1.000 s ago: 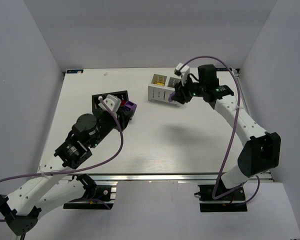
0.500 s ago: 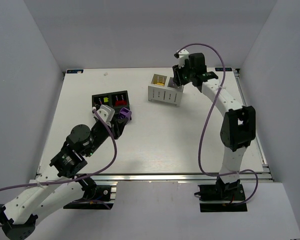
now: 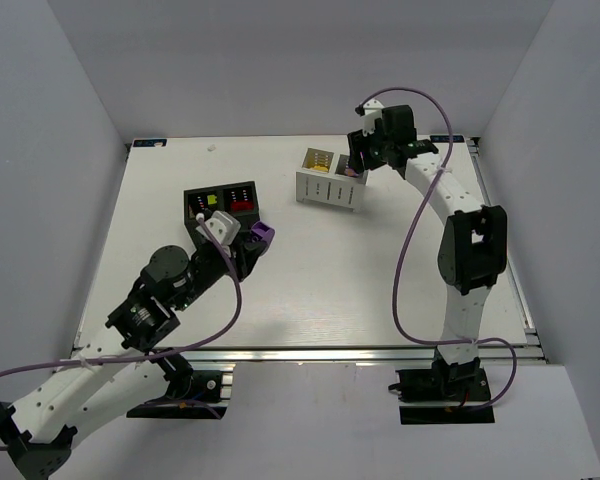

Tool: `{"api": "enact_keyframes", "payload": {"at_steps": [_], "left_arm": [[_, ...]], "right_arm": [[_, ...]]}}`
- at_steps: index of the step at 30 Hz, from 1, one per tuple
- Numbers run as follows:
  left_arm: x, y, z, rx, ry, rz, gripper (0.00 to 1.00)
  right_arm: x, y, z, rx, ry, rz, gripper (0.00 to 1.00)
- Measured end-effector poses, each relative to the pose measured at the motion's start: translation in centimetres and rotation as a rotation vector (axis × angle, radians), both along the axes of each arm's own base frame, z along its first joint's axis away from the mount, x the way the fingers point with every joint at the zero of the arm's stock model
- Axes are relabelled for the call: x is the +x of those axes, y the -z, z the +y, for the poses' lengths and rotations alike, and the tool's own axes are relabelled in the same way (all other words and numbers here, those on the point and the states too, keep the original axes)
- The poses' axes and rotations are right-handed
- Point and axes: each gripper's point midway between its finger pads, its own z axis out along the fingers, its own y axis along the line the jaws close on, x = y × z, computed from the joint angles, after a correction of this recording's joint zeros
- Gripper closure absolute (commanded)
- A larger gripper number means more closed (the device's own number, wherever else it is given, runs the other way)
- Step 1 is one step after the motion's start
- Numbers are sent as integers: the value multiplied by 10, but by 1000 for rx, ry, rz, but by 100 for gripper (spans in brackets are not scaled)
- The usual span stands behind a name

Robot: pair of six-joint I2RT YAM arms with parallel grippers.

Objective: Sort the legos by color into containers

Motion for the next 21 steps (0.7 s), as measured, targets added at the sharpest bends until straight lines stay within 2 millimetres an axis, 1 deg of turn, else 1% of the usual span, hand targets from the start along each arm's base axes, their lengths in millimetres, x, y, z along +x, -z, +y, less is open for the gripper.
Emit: {"api": "enact_keyframes", "payload": {"at_steps": [1, 3, 5, 6, 7, 8, 9, 10, 11, 12, 13, 15, 16, 17, 18, 19, 20, 21], "left_arm": [[-1, 1, -3, 1, 17, 6, 100], [-3, 6, -15, 7, 66, 34, 100], [-3, 8, -27, 11, 115, 63, 100], [-4, 11, -33, 13, 139, 80, 100], [-5, 12, -40, 11, 166, 98, 100], [-7, 14, -46, 7, 198, 117, 100], [-9, 14, -53, 3, 228, 134, 100], [-12, 13, -60, -9, 263, 152, 100], [-14, 11, -66, -19, 293, 167, 100], [-18, 7, -73, -30, 335, 182, 100], [-22, 3, -81, -42, 381, 199, 100], [-29, -7, -95, -59, 470, 223, 100], [-33, -12, -103, -64, 517, 232, 100], [-36, -15, -108, -66, 555, 237, 100], [-39, -18, -113, -65, 591, 245, 100], [-42, -19, -117, -60, 625, 251, 100], [-44, -18, -119, -51, 652, 259, 100], [-46, -17, -121, -41, 674, 266, 100]], "right_arm": [[-1, -1, 0, 6, -3, 4, 36], [-4, -6, 1, 21, -11, 6, 36], [-8, -17, 2, 38, -22, -5, 38], [-10, -26, 3, 48, -30, -19, 40], [-14, -36, 6, 65, -55, -33, 49], [-21, -48, 8, 80, -97, -53, 56], [-31, -59, 12, 99, -149, -73, 60], [-48, -70, 18, 128, -235, -93, 62], [-69, -78, 23, 143, -340, -120, 62], [-98, -86, 25, 151, -457, -150, 62], [-129, -91, 27, 159, -583, -185, 53], [-190, -99, 30, 177, -799, -267, 41], [-219, -102, 30, 185, -894, -315, 33], [-233, -103, 31, 187, -941, -342, 30], [-259, -107, 31, 190, -1030, -401, 27], [-273, -109, 31, 191, -1078, -433, 21], [-282, -111, 30, 190, -1109, -456, 18], [-289, -112, 30, 192, -1134, -473, 18]]}}
